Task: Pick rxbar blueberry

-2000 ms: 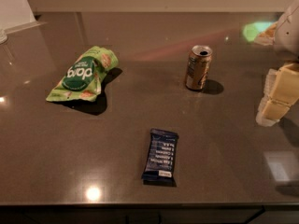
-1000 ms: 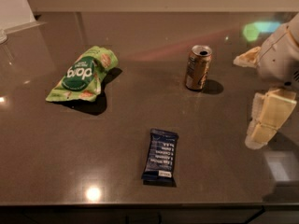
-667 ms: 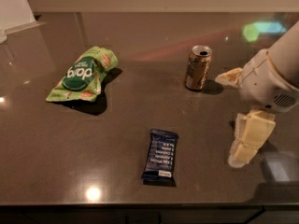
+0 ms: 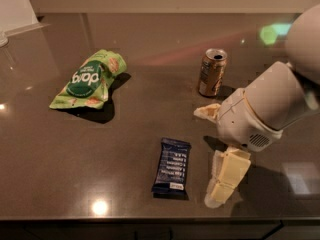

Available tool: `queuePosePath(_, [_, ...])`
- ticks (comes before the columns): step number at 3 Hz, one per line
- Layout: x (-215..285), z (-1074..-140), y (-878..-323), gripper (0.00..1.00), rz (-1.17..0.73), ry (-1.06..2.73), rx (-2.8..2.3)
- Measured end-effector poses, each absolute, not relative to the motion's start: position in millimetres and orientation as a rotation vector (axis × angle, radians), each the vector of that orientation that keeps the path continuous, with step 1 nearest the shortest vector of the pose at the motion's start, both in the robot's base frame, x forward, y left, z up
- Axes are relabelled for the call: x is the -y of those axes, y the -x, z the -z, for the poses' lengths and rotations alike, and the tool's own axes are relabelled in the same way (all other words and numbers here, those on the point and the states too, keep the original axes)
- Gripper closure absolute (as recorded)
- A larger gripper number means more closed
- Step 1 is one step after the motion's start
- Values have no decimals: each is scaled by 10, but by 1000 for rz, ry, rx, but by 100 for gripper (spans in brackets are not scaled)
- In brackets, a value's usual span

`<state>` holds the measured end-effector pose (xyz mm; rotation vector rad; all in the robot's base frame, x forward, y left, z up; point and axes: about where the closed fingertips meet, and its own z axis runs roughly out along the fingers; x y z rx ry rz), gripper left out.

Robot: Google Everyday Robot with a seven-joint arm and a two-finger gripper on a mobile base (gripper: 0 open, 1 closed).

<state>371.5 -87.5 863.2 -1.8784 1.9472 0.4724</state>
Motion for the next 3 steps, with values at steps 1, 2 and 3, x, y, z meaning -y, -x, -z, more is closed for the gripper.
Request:
queuePosePath(1, [643, -8486, -3648, 0, -531, 1874, -1893])
queuePosePath(2, [407, -8327, -3684, 0, -565, 1863, -1839])
queuePosePath(3, [334, -8253, -3730, 0, -564, 1856, -1828])
